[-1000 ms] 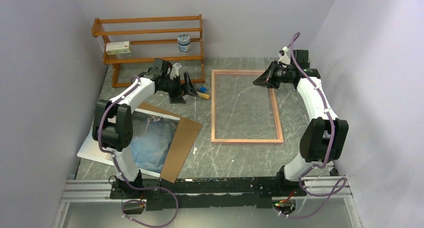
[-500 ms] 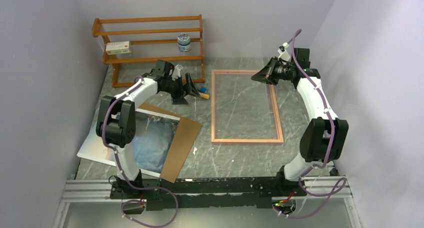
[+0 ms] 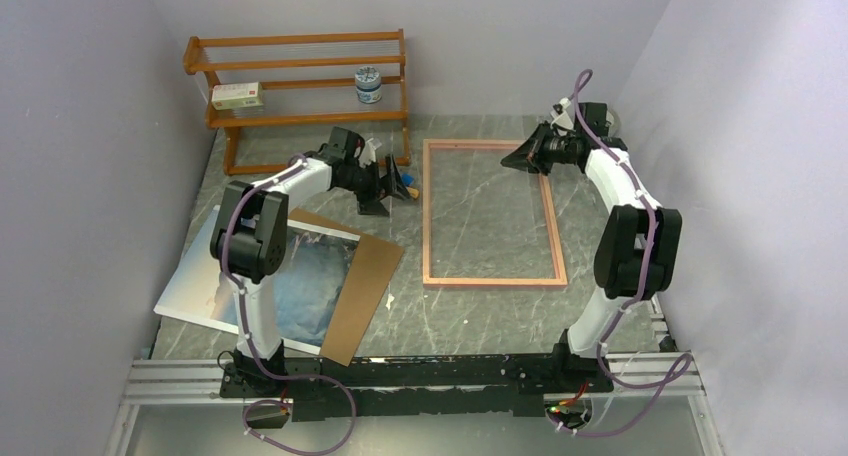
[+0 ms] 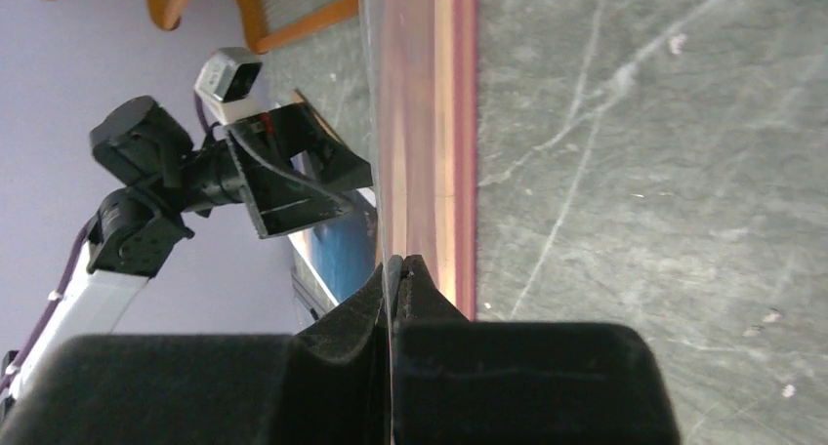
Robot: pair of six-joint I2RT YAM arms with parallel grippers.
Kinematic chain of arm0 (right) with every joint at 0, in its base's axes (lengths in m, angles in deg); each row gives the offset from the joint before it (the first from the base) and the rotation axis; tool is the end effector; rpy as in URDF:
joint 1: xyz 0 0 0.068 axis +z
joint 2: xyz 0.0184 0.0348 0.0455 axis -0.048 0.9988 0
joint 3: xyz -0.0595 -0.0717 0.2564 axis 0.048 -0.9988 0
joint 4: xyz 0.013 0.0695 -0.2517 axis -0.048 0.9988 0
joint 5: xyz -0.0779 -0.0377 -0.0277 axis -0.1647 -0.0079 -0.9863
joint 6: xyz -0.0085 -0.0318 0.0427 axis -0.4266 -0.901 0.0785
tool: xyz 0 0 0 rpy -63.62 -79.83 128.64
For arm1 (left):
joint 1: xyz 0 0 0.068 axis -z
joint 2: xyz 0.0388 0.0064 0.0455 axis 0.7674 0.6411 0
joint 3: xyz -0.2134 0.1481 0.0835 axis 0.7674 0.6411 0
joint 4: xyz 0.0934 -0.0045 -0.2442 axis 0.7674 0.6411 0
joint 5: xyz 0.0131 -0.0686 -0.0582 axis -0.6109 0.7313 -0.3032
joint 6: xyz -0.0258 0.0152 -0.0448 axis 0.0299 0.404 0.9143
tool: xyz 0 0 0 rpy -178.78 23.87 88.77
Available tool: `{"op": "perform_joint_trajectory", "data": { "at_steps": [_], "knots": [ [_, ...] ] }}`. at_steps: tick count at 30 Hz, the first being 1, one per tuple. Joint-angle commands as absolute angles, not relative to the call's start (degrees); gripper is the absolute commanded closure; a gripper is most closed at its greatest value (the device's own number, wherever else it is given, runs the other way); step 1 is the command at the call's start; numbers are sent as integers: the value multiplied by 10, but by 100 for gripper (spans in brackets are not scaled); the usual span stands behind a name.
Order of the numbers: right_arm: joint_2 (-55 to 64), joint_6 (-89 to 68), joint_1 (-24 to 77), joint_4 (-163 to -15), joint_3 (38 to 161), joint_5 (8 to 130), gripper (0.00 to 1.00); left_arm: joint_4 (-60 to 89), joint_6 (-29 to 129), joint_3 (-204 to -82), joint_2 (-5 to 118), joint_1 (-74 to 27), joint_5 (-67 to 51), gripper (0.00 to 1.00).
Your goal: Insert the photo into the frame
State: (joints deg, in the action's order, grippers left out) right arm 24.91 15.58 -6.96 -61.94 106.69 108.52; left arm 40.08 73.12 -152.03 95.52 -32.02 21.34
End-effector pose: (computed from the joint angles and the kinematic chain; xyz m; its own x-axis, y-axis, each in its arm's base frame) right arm 0.3919 -0.0028 0.2822 -0.8489 0.4361 -0.2988 0.0061 0.5732 0.8194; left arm 0.3953 -0.1522 0.1883 -0.9725 -0.1513 -0.1771 0.0283 0.6781 -0.7344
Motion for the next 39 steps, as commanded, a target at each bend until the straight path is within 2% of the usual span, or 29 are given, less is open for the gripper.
{"op": "perform_joint_trajectory", "data": {
  "at_steps": [1,11,17,22,26,36,39],
  "knots": [
    [266,118,-94,-647,1054,1092,100,359,743,-1551,984,-304,236,5],
    [346,-5,-139,-540,1119,1114,100,357,756,-1565,1027,-277,178,5],
    [358,-5,-139,-561,1109,1128,100,366,756,-1570,1027,-270,149,5],
    [377,-37,-140,-518,1135,1112,100,418,739,-1603,1046,-264,110,5],
    [376,-31,-138,-529,1130,1116,100,423,731,-1617,1061,-261,91,13],
    [351,-27,-131,-548,1077,1100,100,395,730,-1625,1083,-261,134,31],
    [344,-33,-128,-557,1069,1086,100,392,732,-1619,1087,-261,137,33]
  ]
}}
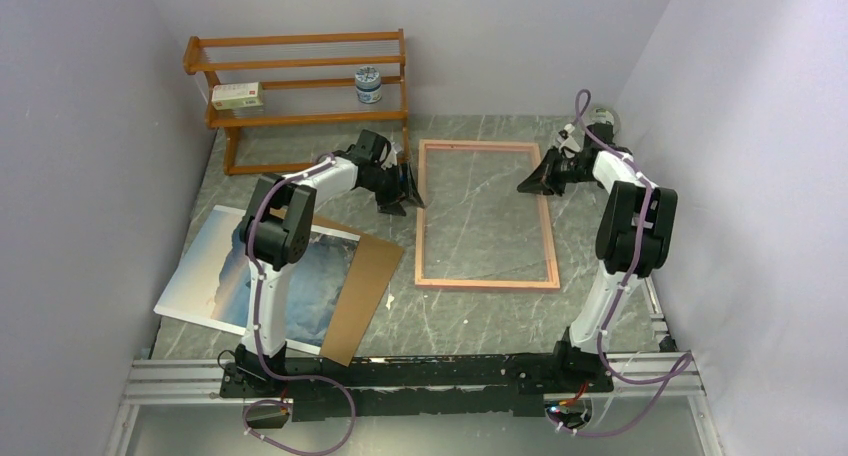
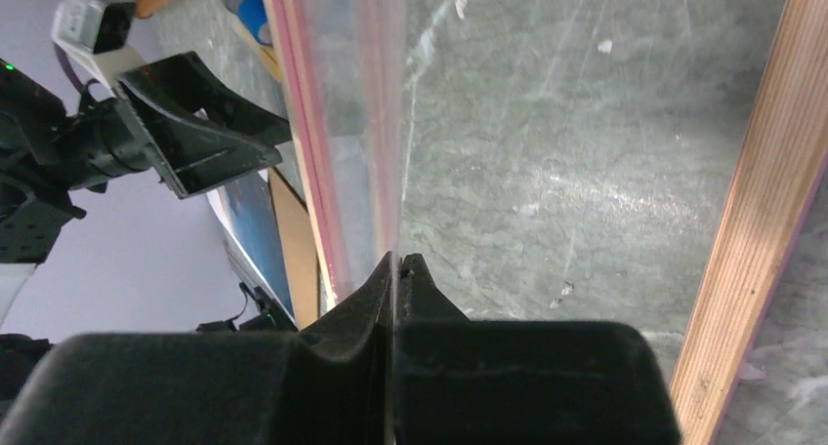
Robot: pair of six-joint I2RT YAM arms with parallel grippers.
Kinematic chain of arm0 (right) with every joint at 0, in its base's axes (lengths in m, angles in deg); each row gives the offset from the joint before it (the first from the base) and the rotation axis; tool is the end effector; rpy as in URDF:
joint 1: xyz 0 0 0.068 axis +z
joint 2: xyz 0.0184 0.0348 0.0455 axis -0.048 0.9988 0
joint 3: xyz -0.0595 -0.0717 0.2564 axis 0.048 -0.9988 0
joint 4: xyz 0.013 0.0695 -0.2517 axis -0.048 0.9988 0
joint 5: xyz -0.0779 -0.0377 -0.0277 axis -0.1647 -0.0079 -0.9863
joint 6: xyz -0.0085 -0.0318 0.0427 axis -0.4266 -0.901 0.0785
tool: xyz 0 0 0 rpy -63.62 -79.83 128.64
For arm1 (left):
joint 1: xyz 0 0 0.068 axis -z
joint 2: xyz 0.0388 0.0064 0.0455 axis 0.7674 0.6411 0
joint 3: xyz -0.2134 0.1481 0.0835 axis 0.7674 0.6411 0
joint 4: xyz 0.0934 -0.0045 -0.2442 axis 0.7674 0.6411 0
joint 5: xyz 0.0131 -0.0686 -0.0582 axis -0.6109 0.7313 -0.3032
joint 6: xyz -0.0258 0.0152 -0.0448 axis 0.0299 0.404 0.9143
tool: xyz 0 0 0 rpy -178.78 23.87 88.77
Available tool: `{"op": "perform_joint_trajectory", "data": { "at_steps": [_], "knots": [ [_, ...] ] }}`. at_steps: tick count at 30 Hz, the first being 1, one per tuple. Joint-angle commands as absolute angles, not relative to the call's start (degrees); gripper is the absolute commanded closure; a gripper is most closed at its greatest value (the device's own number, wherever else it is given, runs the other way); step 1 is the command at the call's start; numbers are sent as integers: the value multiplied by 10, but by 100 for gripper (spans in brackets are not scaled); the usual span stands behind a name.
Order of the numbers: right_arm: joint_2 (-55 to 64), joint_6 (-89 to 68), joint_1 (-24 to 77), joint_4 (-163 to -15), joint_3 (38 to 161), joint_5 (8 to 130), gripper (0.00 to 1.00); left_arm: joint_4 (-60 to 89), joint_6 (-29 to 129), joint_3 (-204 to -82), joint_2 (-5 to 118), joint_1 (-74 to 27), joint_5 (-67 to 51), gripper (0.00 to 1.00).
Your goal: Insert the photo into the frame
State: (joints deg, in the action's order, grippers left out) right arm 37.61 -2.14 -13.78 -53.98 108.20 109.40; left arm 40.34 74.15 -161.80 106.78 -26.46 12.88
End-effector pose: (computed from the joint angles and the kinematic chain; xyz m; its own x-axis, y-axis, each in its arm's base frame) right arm 0.4085 -0.0527 0.1980 -0.9049 0.3575 -0.2310 0.0620 0.6476 0.7595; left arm 0.4187 -0.2026 0.1524 -0.9723 -0.1250 -0.1973 0.0332 0.7624 -0.6463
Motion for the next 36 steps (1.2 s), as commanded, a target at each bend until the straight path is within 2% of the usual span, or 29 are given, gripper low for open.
{"op": "perform_joint_trajectory", "data": {
  "at_steps": [1,11,18,30,34,36],
  "knots": [
    [342,-35,-128,-562,1069,1083,100,388,732,-1615,1087,-261,138,34],
    [319,0,-119,-618,1031,1063,100,379,729,-1603,1088,-261,139,40],
    [299,24,-115,-680,996,1052,96,385,724,-1603,1088,-261,140,41],
    [273,60,-108,-786,944,1042,98,385,720,-1593,1085,-261,139,43],
    [278,66,-104,-760,955,1035,87,385,721,-1589,1083,-261,136,42],
    [267,70,-100,-759,948,1025,75,387,721,-1588,1082,-261,134,41]
  ]
}}
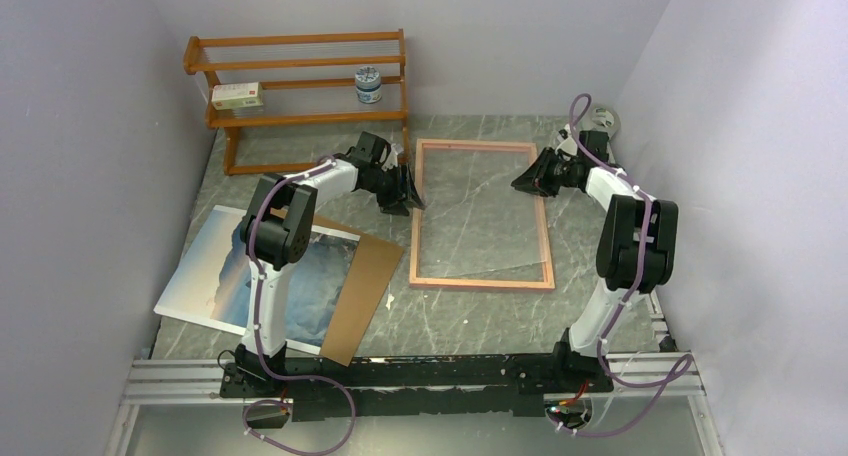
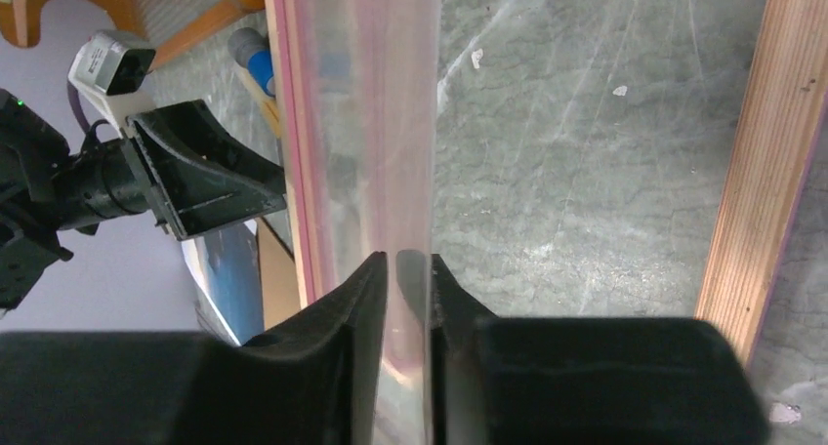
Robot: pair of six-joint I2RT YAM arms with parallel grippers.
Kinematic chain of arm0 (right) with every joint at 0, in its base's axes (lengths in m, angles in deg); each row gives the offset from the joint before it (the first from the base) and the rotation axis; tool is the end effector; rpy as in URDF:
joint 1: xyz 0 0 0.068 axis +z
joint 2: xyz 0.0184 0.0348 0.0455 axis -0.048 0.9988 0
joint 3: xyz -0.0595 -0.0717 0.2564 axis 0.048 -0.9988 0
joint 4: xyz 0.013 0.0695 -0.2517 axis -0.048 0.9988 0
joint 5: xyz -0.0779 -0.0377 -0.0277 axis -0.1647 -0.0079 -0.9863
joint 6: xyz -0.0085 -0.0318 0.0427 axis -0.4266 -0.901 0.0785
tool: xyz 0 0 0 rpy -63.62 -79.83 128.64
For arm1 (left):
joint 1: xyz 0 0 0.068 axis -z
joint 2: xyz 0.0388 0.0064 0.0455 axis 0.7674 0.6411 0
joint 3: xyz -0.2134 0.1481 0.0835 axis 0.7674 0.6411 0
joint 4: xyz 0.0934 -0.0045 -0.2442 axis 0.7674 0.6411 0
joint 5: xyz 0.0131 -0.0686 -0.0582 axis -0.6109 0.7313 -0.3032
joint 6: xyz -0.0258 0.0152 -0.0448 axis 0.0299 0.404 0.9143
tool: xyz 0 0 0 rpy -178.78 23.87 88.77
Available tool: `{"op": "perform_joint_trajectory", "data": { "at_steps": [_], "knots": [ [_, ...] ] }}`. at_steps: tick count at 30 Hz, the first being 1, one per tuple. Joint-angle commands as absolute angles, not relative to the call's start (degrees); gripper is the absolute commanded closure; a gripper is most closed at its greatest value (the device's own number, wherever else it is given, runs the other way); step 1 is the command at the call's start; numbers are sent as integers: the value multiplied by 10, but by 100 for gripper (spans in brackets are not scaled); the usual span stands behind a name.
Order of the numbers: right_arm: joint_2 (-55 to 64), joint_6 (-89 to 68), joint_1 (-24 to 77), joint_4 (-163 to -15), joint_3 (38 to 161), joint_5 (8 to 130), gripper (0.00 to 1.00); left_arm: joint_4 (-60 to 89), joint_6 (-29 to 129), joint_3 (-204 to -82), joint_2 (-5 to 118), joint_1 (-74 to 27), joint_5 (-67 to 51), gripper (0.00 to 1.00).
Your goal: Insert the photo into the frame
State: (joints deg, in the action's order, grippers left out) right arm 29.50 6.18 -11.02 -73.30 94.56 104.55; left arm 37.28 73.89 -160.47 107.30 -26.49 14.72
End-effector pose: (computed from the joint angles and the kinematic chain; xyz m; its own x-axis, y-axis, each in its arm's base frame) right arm 0.3889 -0.0320 0.1984 -0.8334 0.4180 -0.3616 0.0181 0.6745 0.7380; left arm 0.4189 -0.2035 0.1451 -0.9724 -0.1117 -0.2047 0.0559 0.7403 -0.6699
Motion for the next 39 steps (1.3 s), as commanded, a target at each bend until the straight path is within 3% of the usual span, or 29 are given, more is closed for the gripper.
{"op": "perform_joint_trajectory", "data": {
  "at_steps": [1,11,20,27,37,39],
  "knots": [
    [264,71,-99,-755,947,1025,70,385,722,-1586,1080,-261,133,41],
    [259,47,-93,-654,991,968,17,375,729,-1574,1069,-262,130,24],
    [273,42,-92,-535,1031,897,4,390,719,-1567,1056,-262,105,15],
    [240,57,-92,-502,1000,773,6,397,707,-1564,1048,-263,108,14],
    [219,51,-85,-514,970,729,43,411,702,-1566,1049,-264,107,16],
    [221,51,-83,-516,963,735,47,410,703,-1564,1048,-263,108,16]
  ]
}}
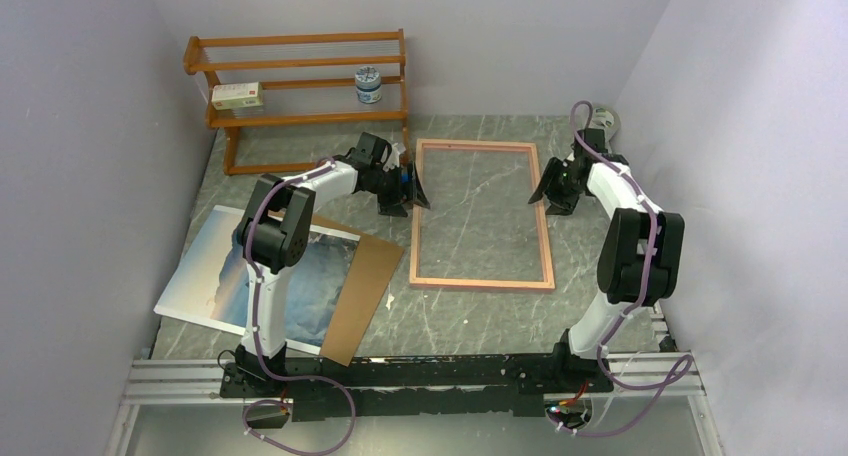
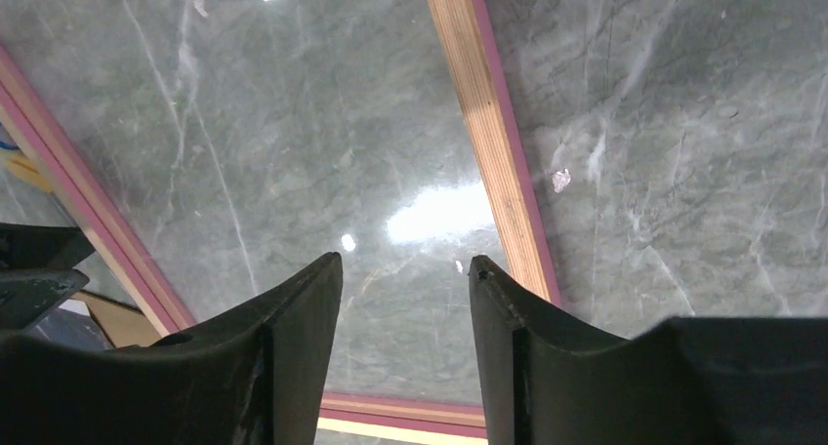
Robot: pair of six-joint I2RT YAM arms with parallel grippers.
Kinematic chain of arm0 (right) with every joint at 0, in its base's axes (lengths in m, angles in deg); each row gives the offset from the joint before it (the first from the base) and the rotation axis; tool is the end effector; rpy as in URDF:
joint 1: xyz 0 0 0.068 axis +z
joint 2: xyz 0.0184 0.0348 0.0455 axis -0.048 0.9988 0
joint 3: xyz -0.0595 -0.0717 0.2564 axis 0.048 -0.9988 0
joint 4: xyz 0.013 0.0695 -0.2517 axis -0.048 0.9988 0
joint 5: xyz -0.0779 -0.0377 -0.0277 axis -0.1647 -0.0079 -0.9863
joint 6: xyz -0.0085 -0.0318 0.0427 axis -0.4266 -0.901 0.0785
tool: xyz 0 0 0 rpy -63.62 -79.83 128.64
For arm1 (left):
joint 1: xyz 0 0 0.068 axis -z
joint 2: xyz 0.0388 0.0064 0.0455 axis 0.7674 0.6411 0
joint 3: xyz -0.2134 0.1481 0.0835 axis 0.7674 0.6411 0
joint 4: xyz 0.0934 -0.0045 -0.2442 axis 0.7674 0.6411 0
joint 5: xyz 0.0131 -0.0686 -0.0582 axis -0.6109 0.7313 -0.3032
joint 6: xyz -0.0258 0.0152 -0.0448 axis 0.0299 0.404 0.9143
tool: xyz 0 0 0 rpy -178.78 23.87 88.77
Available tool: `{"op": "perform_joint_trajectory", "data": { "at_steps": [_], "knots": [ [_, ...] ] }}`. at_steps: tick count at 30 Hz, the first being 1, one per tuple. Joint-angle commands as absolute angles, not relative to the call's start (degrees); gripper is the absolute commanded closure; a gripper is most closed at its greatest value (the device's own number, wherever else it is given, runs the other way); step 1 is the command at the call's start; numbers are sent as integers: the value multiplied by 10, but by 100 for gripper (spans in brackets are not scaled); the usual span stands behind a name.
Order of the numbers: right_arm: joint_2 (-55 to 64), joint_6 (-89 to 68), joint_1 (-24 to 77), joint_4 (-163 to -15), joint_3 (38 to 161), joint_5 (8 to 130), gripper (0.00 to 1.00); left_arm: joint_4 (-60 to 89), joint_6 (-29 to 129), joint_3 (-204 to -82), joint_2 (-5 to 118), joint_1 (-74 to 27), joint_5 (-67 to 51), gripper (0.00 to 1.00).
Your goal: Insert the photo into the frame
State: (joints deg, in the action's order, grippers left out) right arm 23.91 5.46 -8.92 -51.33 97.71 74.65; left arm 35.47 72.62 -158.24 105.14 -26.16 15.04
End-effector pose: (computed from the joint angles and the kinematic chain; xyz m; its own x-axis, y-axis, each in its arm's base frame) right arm 0.3585 -0.0307 0.2208 -0.8225 0.4710 -0.3189 0.3564 0.8637 0.3565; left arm 0.4124 -0.2037 0.1524 -0.9658 -0.0905 -0.2430 0.1014 0.7308 -0.6750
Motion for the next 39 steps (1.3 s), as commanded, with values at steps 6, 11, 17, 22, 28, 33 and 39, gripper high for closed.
{"op": "perform_joint_trajectory", "data": {
  "at_steps": [6,11,17,22,28,33,39],
  "knots": [
    [233,62,-79,-524,942,751,49,399,711,-1555,1050,-263,119,22],
    [243,77,-76,-543,917,769,56,390,721,-1546,1049,-263,131,37],
    [250,90,-64,-543,913,746,65,376,718,-1539,1049,-262,161,57],
    [233,101,-51,-551,924,741,61,347,716,-1528,1042,-259,199,65],
    [198,128,-33,-568,939,744,53,363,700,-1527,1019,-244,160,57],
    [175,144,8,-578,948,738,48,407,699,-1500,950,-243,32,38],
    [161,173,60,-655,937,812,43,437,695,-1462,841,-243,-51,22]
  ]
}}
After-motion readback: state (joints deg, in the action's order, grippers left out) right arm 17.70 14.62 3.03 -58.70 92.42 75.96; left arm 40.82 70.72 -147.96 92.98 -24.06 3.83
